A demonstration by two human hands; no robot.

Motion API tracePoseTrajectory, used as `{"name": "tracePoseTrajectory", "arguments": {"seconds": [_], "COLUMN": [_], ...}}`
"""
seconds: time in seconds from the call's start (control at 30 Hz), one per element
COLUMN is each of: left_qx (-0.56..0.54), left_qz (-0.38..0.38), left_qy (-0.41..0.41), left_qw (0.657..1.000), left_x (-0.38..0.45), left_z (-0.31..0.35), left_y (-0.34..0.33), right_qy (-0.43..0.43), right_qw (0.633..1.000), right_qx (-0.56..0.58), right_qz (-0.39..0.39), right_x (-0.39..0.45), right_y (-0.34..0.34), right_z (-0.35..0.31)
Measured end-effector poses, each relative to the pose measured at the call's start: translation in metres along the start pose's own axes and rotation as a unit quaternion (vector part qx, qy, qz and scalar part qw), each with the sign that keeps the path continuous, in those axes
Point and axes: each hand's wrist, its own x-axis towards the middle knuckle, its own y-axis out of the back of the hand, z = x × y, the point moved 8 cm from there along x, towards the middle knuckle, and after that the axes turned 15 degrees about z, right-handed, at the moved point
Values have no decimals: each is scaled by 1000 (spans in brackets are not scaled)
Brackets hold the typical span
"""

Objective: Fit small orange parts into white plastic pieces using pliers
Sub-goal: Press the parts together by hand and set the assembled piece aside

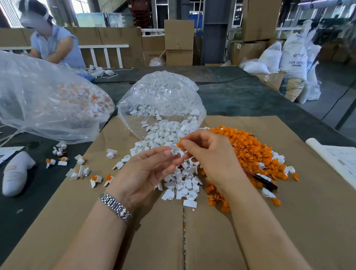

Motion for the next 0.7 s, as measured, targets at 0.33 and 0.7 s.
{"name": "tracePoseTrajectory", "arguments": {"seconds": [0.33, 0.7], "left_qx": [-16, 154], "left_qz": [-1, 40], "left_qy": [-31, -208], "left_qw": [999, 965], "left_x": [-2, -11], "left_z": [3, 14], "left_y": [-2, -5], "right_qy": [34, 55], "right_qw": [999, 994], "right_qx": [-34, -76], "right_qz": [22, 52], "right_x": [-16, -17], "right_y": [-2, -2], "right_z": [3, 7]}}
